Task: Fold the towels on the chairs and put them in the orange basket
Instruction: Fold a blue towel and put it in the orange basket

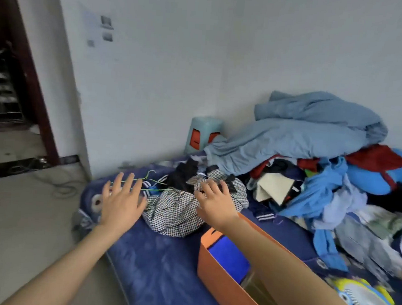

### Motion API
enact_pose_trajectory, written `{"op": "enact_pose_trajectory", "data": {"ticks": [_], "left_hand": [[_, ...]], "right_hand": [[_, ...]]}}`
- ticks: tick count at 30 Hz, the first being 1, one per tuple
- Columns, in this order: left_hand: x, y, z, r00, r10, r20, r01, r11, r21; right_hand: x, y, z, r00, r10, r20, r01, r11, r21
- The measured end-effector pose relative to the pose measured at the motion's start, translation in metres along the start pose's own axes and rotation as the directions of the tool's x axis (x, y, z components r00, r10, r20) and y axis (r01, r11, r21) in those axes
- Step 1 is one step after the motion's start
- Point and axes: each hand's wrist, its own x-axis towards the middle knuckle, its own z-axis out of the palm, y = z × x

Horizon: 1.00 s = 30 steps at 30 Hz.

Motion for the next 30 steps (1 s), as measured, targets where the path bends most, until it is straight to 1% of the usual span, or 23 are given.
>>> {"op": "enact_pose_trajectory", "data": {"ticks": [3, 5, 7, 11, 13, 15, 16, 19, 21, 22, 25, 27, 30], "left_hand": [[-0.026, -0.07, -0.018, 0.99, -0.142, -0.01, 0.143, 0.988, 0.06], [-0.048, -0.127, -0.033, 0.966, -0.26, 0.001, 0.258, 0.959, 0.112], [-0.074, -0.184, -0.046, 0.938, -0.346, 0.003, 0.342, 0.928, 0.148], [-0.12, -0.289, -0.074, 0.9, -0.434, -0.046, 0.43, 0.863, 0.265], [-0.143, -0.34, -0.088, 0.866, -0.495, -0.064, 0.487, 0.811, 0.324], [-0.165, -0.376, -0.095, 0.83, -0.551, -0.089, 0.545, 0.764, 0.345], [-0.177, -0.39, -0.096, 0.812, -0.574, -0.104, 0.57, 0.745, 0.347], [-0.209, -0.419, -0.091, 0.795, -0.579, -0.182, 0.603, 0.721, 0.341], [-0.224, -0.437, -0.086, 0.777, -0.601, -0.19, 0.626, 0.704, 0.334], [-0.23, -0.444, -0.082, 0.759, -0.634, -0.15, 0.642, 0.689, 0.336], [-0.249, -0.459, -0.063, 0.69, -0.723, -0.04, 0.688, 0.637, 0.347], [-0.251, -0.461, -0.056, 0.661, -0.75, -0.006, 0.708, 0.622, 0.334], [-0.237, -0.469, -0.054, 0.632, -0.775, 0.025, 0.719, 0.598, 0.353]], "right_hand": [[0.047, -0.054, -0.007, 0.987, -0.128, -0.093, 0.126, 0.992, -0.025], [0.082, -0.106, -0.013, 0.967, -0.22, -0.128, 0.22, 0.975, -0.018], [0.112, -0.16, -0.022, 0.938, -0.312, -0.154, 0.315, 0.949, -0.004], [0.16, -0.258, -0.041, 0.88, -0.414, -0.232, 0.426, 0.905, 0.003], [0.181, -0.31, -0.052, 0.855, -0.454, -0.249, 0.474, 0.88, 0.023], [0.196, -0.352, -0.058, 0.838, -0.488, -0.245, 0.518, 0.853, 0.072], [0.2, -0.372, -0.058, 0.829, -0.51, -0.23, 0.54, 0.837, 0.09], [0.214, -0.418, -0.057, 0.801, -0.572, -0.176, 0.593, 0.797, 0.111], [0.223, -0.445, -0.056, 0.769, -0.621, -0.152, 0.639, 0.756, 0.143], [0.226, -0.455, -0.055, 0.756, -0.639, -0.139, 0.654, 0.74, 0.158], [0.234, -0.482, -0.049, 0.69, -0.712, -0.13, 0.724, 0.673, 0.153], [0.245, -0.494, -0.043, 0.638, -0.756, -0.144, 0.769, 0.62, 0.156], [0.273, -0.508, -0.031, 0.587, -0.788, -0.187, 0.809, 0.563, 0.169]]}}
